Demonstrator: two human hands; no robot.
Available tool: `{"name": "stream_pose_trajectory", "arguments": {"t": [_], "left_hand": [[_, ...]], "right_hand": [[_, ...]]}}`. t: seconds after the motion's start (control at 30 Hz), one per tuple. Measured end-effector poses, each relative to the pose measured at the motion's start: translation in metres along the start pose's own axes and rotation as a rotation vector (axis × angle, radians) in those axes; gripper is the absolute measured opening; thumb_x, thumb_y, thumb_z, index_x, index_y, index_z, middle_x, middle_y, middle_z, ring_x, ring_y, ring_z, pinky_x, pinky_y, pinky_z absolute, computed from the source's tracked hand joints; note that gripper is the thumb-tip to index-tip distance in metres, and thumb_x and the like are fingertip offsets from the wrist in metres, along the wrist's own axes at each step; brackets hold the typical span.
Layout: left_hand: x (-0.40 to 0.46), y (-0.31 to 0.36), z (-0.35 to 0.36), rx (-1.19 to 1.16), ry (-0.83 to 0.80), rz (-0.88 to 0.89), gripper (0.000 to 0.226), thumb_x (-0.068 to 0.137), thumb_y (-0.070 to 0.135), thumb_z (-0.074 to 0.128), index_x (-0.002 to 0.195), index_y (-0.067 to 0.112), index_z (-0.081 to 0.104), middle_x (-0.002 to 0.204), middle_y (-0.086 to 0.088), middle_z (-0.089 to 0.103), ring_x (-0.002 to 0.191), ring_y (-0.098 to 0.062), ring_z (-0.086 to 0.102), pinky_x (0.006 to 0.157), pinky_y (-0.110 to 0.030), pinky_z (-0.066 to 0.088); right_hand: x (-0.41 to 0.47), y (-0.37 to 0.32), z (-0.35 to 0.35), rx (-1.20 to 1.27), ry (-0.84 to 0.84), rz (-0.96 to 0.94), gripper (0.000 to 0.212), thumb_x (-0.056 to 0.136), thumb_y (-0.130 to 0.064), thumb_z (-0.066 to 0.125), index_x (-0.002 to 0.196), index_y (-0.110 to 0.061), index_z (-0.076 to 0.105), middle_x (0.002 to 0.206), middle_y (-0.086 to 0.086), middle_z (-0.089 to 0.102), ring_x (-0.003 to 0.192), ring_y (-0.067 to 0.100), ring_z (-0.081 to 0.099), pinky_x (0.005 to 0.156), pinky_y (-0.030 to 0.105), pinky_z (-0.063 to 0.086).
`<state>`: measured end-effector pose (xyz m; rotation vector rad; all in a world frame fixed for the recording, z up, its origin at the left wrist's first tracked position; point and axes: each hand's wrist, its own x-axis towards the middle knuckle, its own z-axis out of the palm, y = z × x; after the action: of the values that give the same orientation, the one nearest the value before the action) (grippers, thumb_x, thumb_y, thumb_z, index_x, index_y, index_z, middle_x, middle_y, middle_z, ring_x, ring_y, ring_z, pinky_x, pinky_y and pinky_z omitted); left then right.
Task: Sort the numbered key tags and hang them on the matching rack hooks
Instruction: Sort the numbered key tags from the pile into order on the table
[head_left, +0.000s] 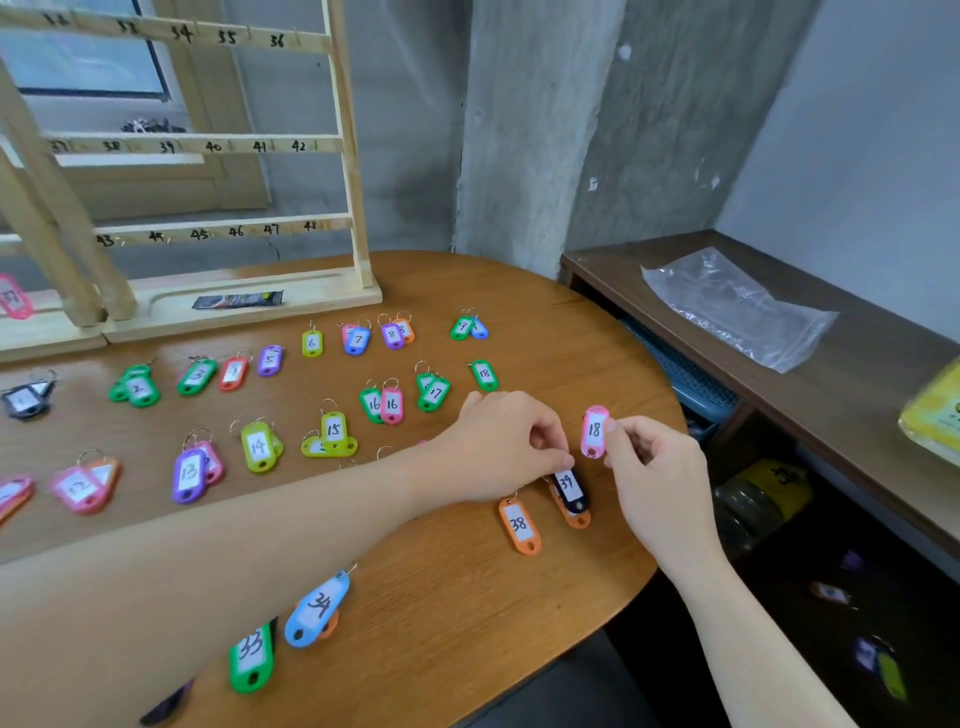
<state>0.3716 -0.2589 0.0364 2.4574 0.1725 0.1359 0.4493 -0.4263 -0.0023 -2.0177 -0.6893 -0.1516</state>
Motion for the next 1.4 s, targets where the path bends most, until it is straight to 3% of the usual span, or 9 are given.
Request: {"name": "stream_pose_trajectory", "arguments": {"t": [0.13,0.4,0.53,0.67,0.83,1.0,1.17,1.3,1.4], "left_hand": [[0.001,-0.002,0.004,0.06,0.031,0.018,0.011,0.089,0.04,0.071,0.088,0.029,0.072,0.082,0.011,0.062,0.088,-0.006,0.053,0.103,-0.037,0.032],[-0.015,-0.018,-0.015,0.115,0.098,0.027,0.009,0.093,0.038,0.067,0.092,0.029,0.069,0.08,0.01,0.064,0.085,-0.006,0.055,0.096,-0.033,0.029],[-0.03,-0.035,-0.038,0.16,0.148,-0.003,0.008,0.094,0.034,0.062,0.089,0.031,0.068,0.08,0.01,0.068,0.088,-0.005,0.054,0.09,-0.031,0.028],[-0.044,-0.051,-0.063,0.189,0.201,-0.063,0.01,0.095,0.031,0.06,0.088,0.033,0.067,0.08,0.011,0.068,0.087,-0.003,0.057,0.091,-0.031,0.028],[-0.06,-0.067,-0.082,0.222,0.239,-0.127,0.008,0.096,0.032,0.06,0.09,0.034,0.065,0.081,0.012,0.065,0.087,-0.002,0.058,0.095,-0.031,0.026],[-0.074,-0.075,-0.099,0.258,0.195,-0.175,0.008,0.096,0.031,0.06,0.089,0.034,0.065,0.078,0.014,0.063,0.081,0.002,0.053,0.094,-0.03,0.026],[-0.09,-0.085,-0.12,0.308,0.232,-0.197,0.008,0.095,0.034,0.057,0.09,0.034,0.064,0.077,0.014,0.065,0.082,0.002,0.055,0.096,-0.029,0.027],[-0.111,-0.099,-0.136,0.288,0.263,-0.207,0.008,0.093,0.031,0.061,0.086,0.035,0.065,0.07,0.017,0.062,0.075,0.005,0.053,0.102,-0.033,0.037],[-0.133,-0.11,-0.146,0.27,0.294,-0.22,0.01,0.091,0.031,0.064,0.082,0.036,0.064,0.067,0.029,0.062,0.075,0.009,0.053,0.102,-0.034,0.035]], "right_hand": [[0.001,-0.001,0.001,-0.042,0.035,0.003,0.023,0.099,-0.023,0.061,0.078,-0.026,0.07,0.07,-0.009,0.066,0.073,0.006,0.064,0.061,0.019,0.05],[0.002,-0.011,-0.002,0.013,0.011,0.051,0.015,0.095,-0.016,0.068,0.088,-0.028,0.073,0.077,-0.015,0.071,0.079,-0.006,0.066,0.068,0.004,0.047],[0.013,-0.022,0.0,0.059,-0.04,0.105,0.014,0.094,-0.019,0.069,0.087,-0.03,0.072,0.069,-0.009,0.071,0.071,-0.003,0.066,0.06,0.013,0.048],[0.038,-0.04,0.015,0.052,-0.174,0.17,0.009,0.093,-0.023,0.071,0.085,-0.026,0.074,0.07,-0.008,0.073,0.069,0.0,0.067,0.063,0.017,0.045],[0.074,-0.064,0.052,0.08,-0.241,0.208,0.015,0.094,-0.022,0.068,0.08,-0.027,0.072,0.085,-0.01,0.071,0.084,0.003,0.062,0.068,0.021,0.045],[0.11,-0.07,0.082,-0.069,-0.34,0.296,0.006,0.091,-0.02,0.071,0.091,-0.019,0.076,0.102,0.0,0.07,0.101,0.016,0.06,0.081,0.03,0.044],[0.122,-0.075,0.091,-0.29,-0.451,0.267,0.016,0.091,-0.021,0.074,0.101,-0.011,0.08,0.1,0.002,0.07,0.097,0.016,0.061,0.079,0.029,0.045],[0.124,-0.073,0.094,-0.391,-0.417,0.255,0.017,0.087,-0.03,0.079,0.096,-0.015,0.08,0.099,0.0,0.072,0.107,0.019,0.063,0.085,0.034,0.052],[0.121,-0.081,0.094,-0.452,-0.361,0.203,0.011,0.088,-0.029,0.075,0.088,-0.018,0.077,0.102,0.002,0.073,0.104,0.019,0.063,0.086,0.036,0.053]]}}
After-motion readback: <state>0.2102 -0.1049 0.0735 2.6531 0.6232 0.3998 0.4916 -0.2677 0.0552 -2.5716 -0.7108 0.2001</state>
